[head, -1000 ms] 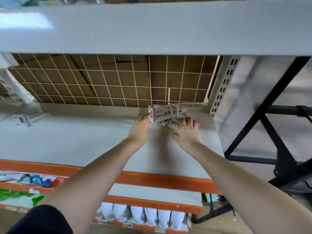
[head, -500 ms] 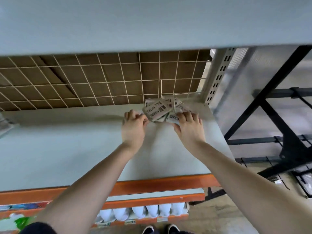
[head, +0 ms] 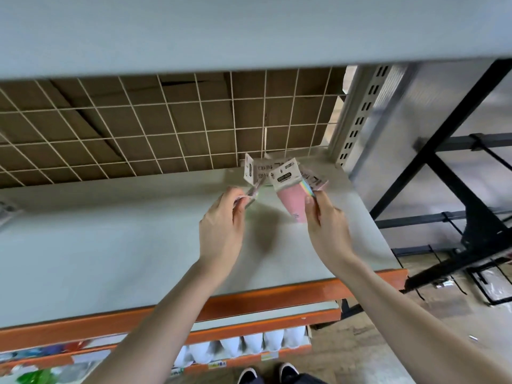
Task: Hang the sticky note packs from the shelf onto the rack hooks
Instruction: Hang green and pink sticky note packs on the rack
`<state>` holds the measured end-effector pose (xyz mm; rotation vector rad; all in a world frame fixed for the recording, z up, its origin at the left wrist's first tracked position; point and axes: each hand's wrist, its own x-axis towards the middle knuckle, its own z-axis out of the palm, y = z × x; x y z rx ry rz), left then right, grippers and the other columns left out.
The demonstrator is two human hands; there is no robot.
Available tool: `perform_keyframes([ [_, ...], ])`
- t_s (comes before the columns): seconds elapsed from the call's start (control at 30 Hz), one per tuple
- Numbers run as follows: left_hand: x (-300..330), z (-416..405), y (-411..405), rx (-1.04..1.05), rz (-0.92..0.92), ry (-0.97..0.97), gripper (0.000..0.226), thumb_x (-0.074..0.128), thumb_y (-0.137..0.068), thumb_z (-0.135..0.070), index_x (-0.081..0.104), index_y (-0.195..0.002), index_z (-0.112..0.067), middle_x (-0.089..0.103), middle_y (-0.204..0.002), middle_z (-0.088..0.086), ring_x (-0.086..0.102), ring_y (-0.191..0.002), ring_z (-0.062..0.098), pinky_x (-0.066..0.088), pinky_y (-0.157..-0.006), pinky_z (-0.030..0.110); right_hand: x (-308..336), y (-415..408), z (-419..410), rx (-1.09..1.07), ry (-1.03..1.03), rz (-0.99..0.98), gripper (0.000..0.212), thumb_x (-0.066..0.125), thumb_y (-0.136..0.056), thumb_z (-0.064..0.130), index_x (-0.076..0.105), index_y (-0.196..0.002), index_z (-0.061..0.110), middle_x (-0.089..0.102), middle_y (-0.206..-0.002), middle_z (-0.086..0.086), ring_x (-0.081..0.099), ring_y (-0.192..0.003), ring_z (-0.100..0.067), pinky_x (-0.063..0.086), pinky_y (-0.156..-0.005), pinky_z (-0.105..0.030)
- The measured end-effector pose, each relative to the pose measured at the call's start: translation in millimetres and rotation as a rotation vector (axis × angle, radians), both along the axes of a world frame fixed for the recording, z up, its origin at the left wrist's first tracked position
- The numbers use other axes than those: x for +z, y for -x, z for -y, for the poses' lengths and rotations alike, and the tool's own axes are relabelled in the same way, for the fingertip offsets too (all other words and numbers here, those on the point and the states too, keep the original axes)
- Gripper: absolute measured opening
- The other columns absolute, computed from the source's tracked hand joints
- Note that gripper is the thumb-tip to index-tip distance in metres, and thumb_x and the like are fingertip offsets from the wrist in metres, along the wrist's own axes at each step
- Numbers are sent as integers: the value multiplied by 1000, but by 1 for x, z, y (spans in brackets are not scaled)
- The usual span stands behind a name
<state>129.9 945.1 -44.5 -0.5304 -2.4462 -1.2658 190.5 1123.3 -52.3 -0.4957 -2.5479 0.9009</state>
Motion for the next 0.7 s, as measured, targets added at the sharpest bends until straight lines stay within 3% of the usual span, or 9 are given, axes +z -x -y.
perform_keyframes([
  [0.1,8,5,0,-46,22,-104,10,55,-95,-16,55,-86,-21,59,-73,-16,56,-70,2,41,-63,22,0,-2,10,-18,199,-80,32,40,-101,27,37,-70,29,37,-63,8,39,-57,-8,27,-51,-25],
  [0.2,17,10,-3,-97,3,-152,17,55,-95,-15,51,-85,-29,56,-70,-25,52,-68,-8,34,-59,8,-1,-5,16,-44,265,-115,38,42,-100,23,35,-64,32,37,-64,9,40,-56,-3,27,-52,-22],
  [0.27,20,14,-3,-107,-17,-154,13,52,-95,-18,52,-87,-27,56,-71,-24,52,-68,-2,38,-60,16,-3,-8,18,-55,284,-95,31,41,-99,19,38,-69,28,38,-60,7,37,-54,-6,26,-49,-23],
  [0.33,23,18,-2,-103,-23,-149,9,50,-95,-23,55,-88,-19,57,-74,-16,54,-69,11,43,-62,31,-5,-12,20,-56,323,-59,20,39,-96,13,42,-81,25,41,-62,5,36,-53,-6,29,-47,-22],
  [0.43,27,23,-2,-82,-30,-122,18,47,-92,-27,58,-90,-13,58,-76,-6,59,-73,30,45,-63,39,-6,-18,26,-74,424,-48,22,37,-90,4,42,-86,25,46,-69,-3,35,-54,-6,30,-45,-19],
  [0.57,33,29,-1,-95,6,-82,10,47,-91,-27,55,-86,-23,57,-74,-12,58,-74,26,43,-64,35,-3,-25,32,-49,536,-76,18,44,-88,1,42,-97,16,46,-74,-3,39,-60,-8,33,-51,-21],
  [0.63,35,30,3,-134,34,-52,10,52,-94,-21,56,-85,-22,58,-74,-14,58,-73,23,42,-64,33,0,-27,35,-36,591,-120,11,52,-93,12,44,-100,8,50,-78,-8,44,-67,-13,39,-59,-32],
  [0.7,36,30,6,-174,69,5,9,56,-93,-18,59,-85,-19,61,-74,-15,60,-73,21,43,-65,31,5,-27,36,-43,625,-152,23,56,-95,25,50,-105,5,58,-88,-17,52,-76,-17,46,-66,-40],
])
